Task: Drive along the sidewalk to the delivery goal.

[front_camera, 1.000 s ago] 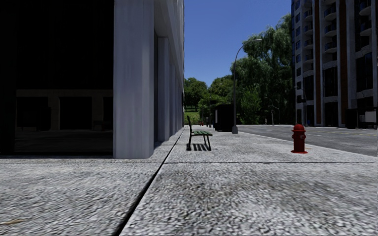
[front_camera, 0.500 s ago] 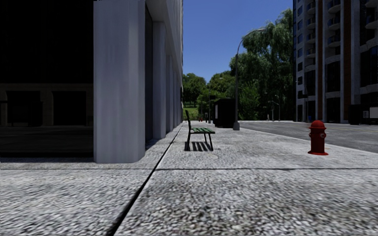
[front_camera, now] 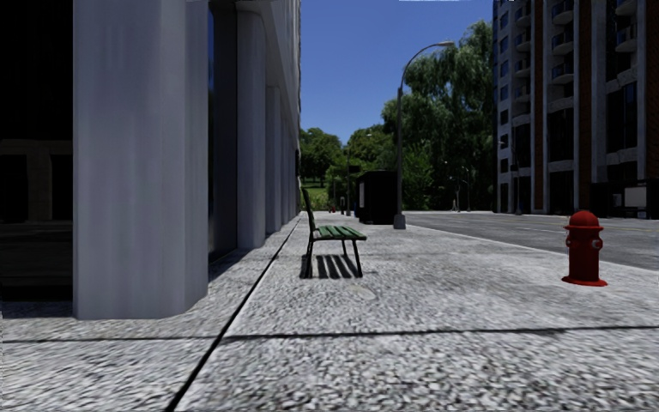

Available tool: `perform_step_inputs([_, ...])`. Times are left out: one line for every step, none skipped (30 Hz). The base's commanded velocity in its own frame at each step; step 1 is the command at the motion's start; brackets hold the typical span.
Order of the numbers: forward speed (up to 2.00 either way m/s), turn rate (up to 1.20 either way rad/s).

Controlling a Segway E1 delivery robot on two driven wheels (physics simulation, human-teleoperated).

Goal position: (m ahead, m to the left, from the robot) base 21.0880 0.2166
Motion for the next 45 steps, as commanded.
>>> perform_step_inputs([2.0,-0.46])
perform_step_inputs([2.0,-0.52])
perform_step_inputs([2.0,-0.52])
perform_step_inputs([2.0,-0.54])
perform_step_inputs([2.0,-0.56])
perform_step_inputs([2.0,-0.58])
perform_step_inputs([2.0,-0.59])
perform_step_inputs([2.0,-0.59])
perform_step_inputs([2.0,-0.6])
perform_step_inputs([2.0,-0.6])
perform_step_inputs([2.0,-0.6])
perform_step_inputs([2.0,-0.6])
perform_step_inputs([2.0,-0.6])
perform_step_inputs([2.0,-0.6])
perform_step_inputs([2.0,-0.6])
perform_step_inputs([2.0,-0.6])
perform_step_inputs([2.0,-0.6])
perform_step_inputs([2.0,-0.6])
perform_step_inputs([2.0,-0.6])
perform_step_inputs([2.0,-0.5])
perform_step_inputs([2.0,-0.02])
perform_step_inputs([2.0,0.0])
perform_step_inputs([2.0,0.0])
perform_step_inputs([2.0,0.0])
perform_step_inputs([2.0,0.0])
perform_step_inputs([2.0,0.0])
perform_step_inputs([2.0,0.0])
perform_step_inputs([2.0,0.0])
perform_step_inputs([2.0,0.0])
perform_step_inputs([2.0,0.0])
perform_step_inputs([2.0,0.0])
perform_step_inputs([2.0,0.0])
perform_step_inputs([2.0,0.0])
perform_step_inputs([2.0,0.0])
perform_step_inputs([2.0,0.0])
perform_step_inputs([2.0,0.0])
perform_step_inputs([2.0,0.0])
perform_step_inputs([2.0,0.0])
perform_step_inputs([2.0,0.0])
perform_step_inputs([2.0,0.0])
perform_step_inputs([2.0,0.0])
perform_step_inputs([2.0,0.0])
perform_step_inputs([2.0,0.0])
perform_step_inputs([2.0,0.0])
perform_step_inputs([2.0,0.0])
